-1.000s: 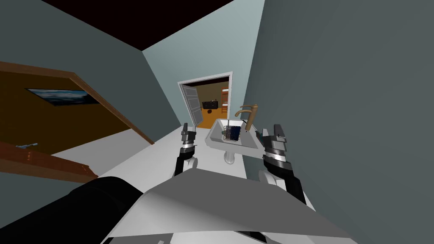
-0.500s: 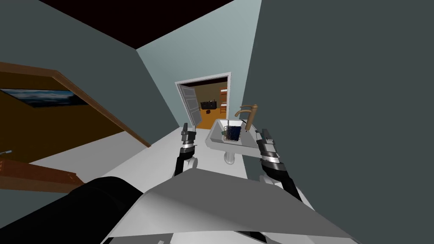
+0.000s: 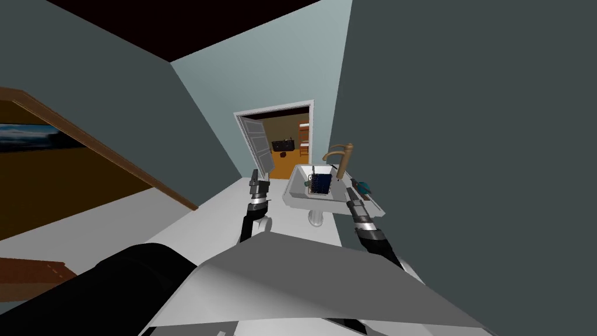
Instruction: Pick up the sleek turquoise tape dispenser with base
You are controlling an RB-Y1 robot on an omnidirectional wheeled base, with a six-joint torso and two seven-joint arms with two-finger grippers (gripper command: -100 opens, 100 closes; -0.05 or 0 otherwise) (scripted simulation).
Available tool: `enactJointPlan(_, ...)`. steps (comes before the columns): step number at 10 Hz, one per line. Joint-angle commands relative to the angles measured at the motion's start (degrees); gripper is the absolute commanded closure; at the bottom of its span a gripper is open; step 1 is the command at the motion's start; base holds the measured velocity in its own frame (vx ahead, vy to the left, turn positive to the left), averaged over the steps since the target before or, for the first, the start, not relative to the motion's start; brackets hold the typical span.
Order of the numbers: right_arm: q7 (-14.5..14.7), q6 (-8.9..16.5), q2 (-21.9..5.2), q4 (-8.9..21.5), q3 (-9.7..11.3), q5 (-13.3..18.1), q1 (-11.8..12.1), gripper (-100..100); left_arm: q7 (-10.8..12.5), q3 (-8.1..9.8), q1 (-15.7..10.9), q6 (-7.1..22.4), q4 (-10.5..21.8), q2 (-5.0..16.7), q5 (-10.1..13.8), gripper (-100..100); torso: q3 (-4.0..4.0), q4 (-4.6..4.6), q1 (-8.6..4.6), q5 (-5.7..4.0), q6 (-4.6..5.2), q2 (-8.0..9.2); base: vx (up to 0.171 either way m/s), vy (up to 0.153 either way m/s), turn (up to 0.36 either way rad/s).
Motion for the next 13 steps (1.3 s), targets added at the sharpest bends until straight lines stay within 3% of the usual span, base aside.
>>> enactJointPlan(1,0.4,0.3,-2.9,2.9,2.7,2.1,1.3,-100,0.0,0.00,0.0,0.0,0.0,0.0,0.0,0,0.00,0.00,0.00,0.00,0.00,0.00,0.043,0.156,-0.204)
enactJointPlan(2,0.4,0.3,-3.9,3.5,2.7,2.1,1.3,-100,0.0,0.00,0.0,0.0,0.0,0.0,0.0,0,-0.03,-0.01,0.13,0.03,-0.02,-0.06,0.023,0.105,-0.058)
enactJointPlan(3,0.4,0.4,-5.8,5.9,4.1,3.3,2.1,-100,0.0,0.00,0.0,0.0,0.0,0.0,0.0,0,-0.02,0.00,0.00,0.02,-0.04,-0.03,0.013,0.084,-0.108)
enactJointPlan(4,0.4,0.4,-6.4,6.0,4.1,3.3,2.1,-100,0.0,0.00,0.0,0.0,0.0,0.0,0.0,0,0.01,0.00,-0.08,-0.01,-0.01,0.03,0.003,0.068,-0.089)
enactJointPlan(5,0.4,0.4,-8.6,8.4,5.6,4.5,2.9,-100,0.0,0.00,0.0,0.0,0.0,0.0,0.0,0,0.03,0.02,-0.16,-0.02,-0.04,0.04,0.028,0.069,-0.133)
enactJointPlan(7,0.4,0.4,-8.8,8.5,5.6,4.5,2.9,-100,0.0,0.00,0.0,0.0,0.0,0.0,0.0,0,-0.11,-0.18,-0.12,-0.16,-0.15,-0.04,0.017,0.043,-0.045)
enactJointPlan(8,0.4,0.5,-11.4,10.3,7.2,5.7,3.7,-100,0.0,0.00,0.0,0.0,0.0,0.0,0.0,0,-0.25,-0.38,-0.10,-0.30,-0.27,-0.11,0.027,0.051,-0.088)
enactJointPlan(10,0.4,0.5,-11.4,11.1,7.2,5.7,3.7,-100,0.0,0.00,0.0,0.0,0.0,0.0,0.0,0,-0.53,-0.88,0.21,-0.54,-0.29,-0.17,-0.001,0.068,-0.046)
enactJointPlan(12,0.3,0.6,-15.5,16.0,10.2,8.2,5.4,-100,0.0,0.00,0.0,0.0,0.0,0.0,0.0,0,-0.49,-0.87,0.20,-0.53,-0.26,-0.11,-0.004,0.105,-0.156)
enactJointPlan(13,0.3,0.6,-16.4,16.6,10.2,8.2,5.4,-100,0.0,0.00,0.0,0.0,0.0,0.0,0.0,0,-0.53,-0.88,0.42,-0.49,-0.27,-0.18,0.024,0.116,-0.094)
